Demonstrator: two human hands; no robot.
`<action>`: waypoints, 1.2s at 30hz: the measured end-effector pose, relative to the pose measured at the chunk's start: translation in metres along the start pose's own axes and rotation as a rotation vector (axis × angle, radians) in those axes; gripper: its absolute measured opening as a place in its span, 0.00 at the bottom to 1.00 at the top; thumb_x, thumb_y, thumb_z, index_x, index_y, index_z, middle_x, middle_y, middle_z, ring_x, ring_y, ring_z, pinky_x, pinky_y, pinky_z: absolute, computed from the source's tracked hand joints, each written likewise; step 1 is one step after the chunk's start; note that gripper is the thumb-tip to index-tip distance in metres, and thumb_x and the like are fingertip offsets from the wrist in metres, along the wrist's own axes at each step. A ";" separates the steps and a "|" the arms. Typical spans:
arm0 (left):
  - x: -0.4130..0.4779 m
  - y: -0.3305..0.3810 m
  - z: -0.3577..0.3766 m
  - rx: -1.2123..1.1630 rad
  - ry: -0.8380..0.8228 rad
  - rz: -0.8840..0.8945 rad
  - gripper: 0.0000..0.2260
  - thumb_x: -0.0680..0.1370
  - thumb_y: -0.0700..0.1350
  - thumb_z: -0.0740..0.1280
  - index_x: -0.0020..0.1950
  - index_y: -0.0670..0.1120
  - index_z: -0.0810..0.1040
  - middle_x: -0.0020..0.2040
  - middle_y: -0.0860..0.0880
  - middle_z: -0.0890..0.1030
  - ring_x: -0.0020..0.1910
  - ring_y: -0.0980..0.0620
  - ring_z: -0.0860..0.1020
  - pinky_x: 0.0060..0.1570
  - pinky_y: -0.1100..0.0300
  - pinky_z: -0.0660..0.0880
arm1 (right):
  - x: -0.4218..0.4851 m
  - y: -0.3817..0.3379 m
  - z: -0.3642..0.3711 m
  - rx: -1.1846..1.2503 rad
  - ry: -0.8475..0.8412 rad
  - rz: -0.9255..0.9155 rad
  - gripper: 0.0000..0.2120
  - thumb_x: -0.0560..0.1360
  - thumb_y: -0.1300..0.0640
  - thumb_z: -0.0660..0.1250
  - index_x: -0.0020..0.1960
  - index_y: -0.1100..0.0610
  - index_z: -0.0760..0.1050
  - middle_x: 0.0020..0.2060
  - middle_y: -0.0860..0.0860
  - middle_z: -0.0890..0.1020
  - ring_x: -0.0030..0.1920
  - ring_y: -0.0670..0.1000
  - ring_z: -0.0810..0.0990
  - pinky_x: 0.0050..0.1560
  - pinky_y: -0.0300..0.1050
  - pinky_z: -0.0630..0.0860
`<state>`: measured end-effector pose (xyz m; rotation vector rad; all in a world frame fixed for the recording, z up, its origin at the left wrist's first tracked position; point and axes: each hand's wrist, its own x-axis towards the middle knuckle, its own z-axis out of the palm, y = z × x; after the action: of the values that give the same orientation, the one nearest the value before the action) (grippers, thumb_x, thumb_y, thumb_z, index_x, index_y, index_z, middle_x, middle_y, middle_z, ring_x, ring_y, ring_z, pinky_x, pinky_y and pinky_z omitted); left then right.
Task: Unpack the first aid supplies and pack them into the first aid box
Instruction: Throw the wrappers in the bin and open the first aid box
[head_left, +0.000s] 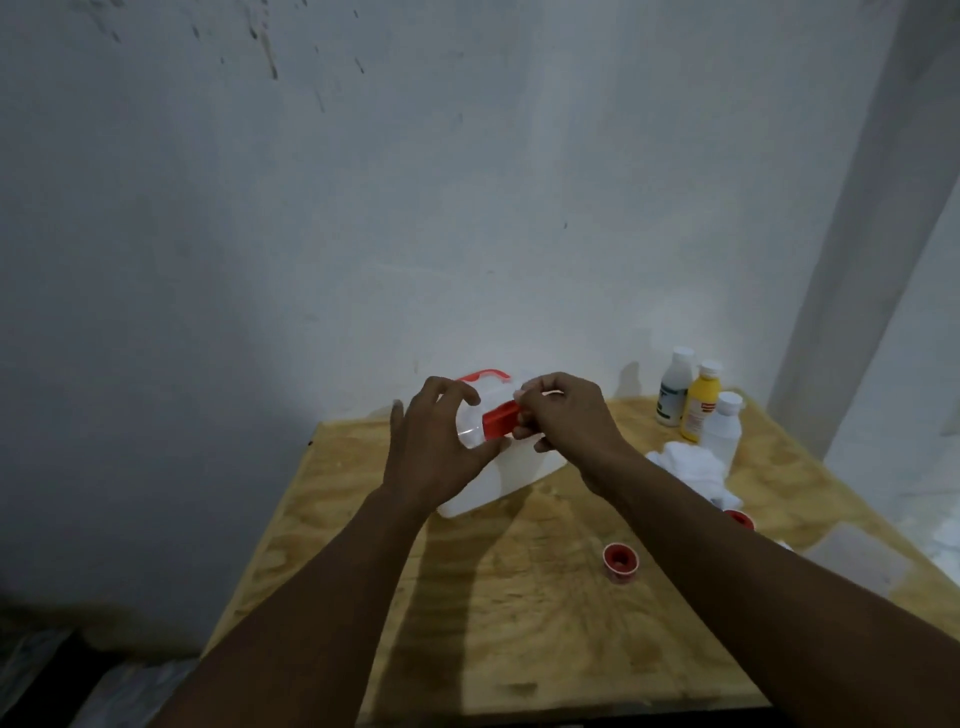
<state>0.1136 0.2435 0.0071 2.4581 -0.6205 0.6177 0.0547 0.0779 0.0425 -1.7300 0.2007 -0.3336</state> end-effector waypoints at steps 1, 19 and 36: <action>0.001 0.000 -0.003 -0.044 -0.007 0.013 0.26 0.68 0.64 0.75 0.60 0.54 0.75 0.63 0.52 0.75 0.62 0.50 0.76 0.69 0.36 0.66 | 0.003 0.001 -0.002 -0.123 0.022 -0.071 0.08 0.76 0.54 0.69 0.51 0.57 0.78 0.37 0.54 0.85 0.36 0.49 0.85 0.37 0.42 0.78; 0.023 0.013 -0.040 -0.254 0.281 0.012 0.27 0.67 0.66 0.74 0.56 0.48 0.78 0.52 0.51 0.78 0.49 0.56 0.76 0.46 0.67 0.73 | 0.033 -0.008 -0.042 -0.356 0.187 -0.386 0.18 0.73 0.35 0.66 0.53 0.47 0.79 0.52 0.47 0.78 0.51 0.42 0.76 0.47 0.36 0.71; 0.069 -0.015 -0.023 -0.635 0.208 -0.559 0.27 0.71 0.68 0.69 0.59 0.49 0.75 0.52 0.49 0.82 0.49 0.49 0.82 0.49 0.51 0.81 | 0.088 -0.005 -0.042 -0.041 0.123 -0.085 0.17 0.76 0.44 0.68 0.58 0.53 0.78 0.52 0.47 0.82 0.56 0.50 0.79 0.58 0.48 0.75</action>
<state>0.1695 0.2474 0.0558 1.8115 -0.0130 0.3630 0.1230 0.0117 0.0636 -1.7627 0.2247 -0.5024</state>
